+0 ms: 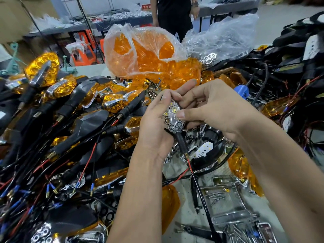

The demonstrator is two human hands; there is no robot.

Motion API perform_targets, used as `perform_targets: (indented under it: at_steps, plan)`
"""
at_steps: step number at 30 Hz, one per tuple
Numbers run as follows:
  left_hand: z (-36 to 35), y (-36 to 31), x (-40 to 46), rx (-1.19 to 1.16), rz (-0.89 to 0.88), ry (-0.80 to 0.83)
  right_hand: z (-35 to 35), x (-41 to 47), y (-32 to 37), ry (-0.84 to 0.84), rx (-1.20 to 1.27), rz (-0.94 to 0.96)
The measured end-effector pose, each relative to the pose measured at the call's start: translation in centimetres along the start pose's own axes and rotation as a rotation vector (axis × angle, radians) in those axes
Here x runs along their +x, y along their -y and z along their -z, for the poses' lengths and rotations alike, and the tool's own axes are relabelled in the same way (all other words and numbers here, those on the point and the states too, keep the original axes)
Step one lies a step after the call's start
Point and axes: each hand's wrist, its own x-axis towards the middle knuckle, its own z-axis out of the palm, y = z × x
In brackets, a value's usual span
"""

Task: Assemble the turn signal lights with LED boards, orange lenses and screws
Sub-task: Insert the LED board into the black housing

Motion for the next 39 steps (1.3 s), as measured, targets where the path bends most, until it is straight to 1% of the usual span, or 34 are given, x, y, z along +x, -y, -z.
perform_targets:
  at_steps: [5,10,19,24,28,32,34,39]
  plan:
    - [0.4,-0.1,0.0,-0.110,-0.005,0.021,-0.4,0.0,0.0,0.059,-0.056,0.048]
    - [0.5,0.1,0.2,-0.136,0.005,-0.020,-0.3,-0.3,0.0,0.143,-0.123,0.061]
    - [0.1,0.3,0.2,-0.216,0.030,-0.062,-0.4,-0.2,-0.1,0.121,-0.170,0.076]
    - [-0.2,0.4,0.4,-0.133,0.020,-0.100,-0.3,-0.1,-0.3,0.102,-0.195,0.055]
    - [0.1,0.1,0.2,0.008,0.007,-0.145,-0.2,0.0,-0.4,0.116,-0.184,0.016]
    - [0.1,0.1,0.1,0.156,-0.019,-0.171,-0.4,0.1,-0.9,0.126,-0.083,-0.042]
    - [0.1,0.2,-0.1,0.206,-0.015,-0.172,-0.6,0.2,-1.0,0.093,-0.070,-0.061]
    - [-0.1,0.2,-0.4,0.131,0.001,-0.179,-0.7,0.4,-1.1,0.046,-0.090,0.006]
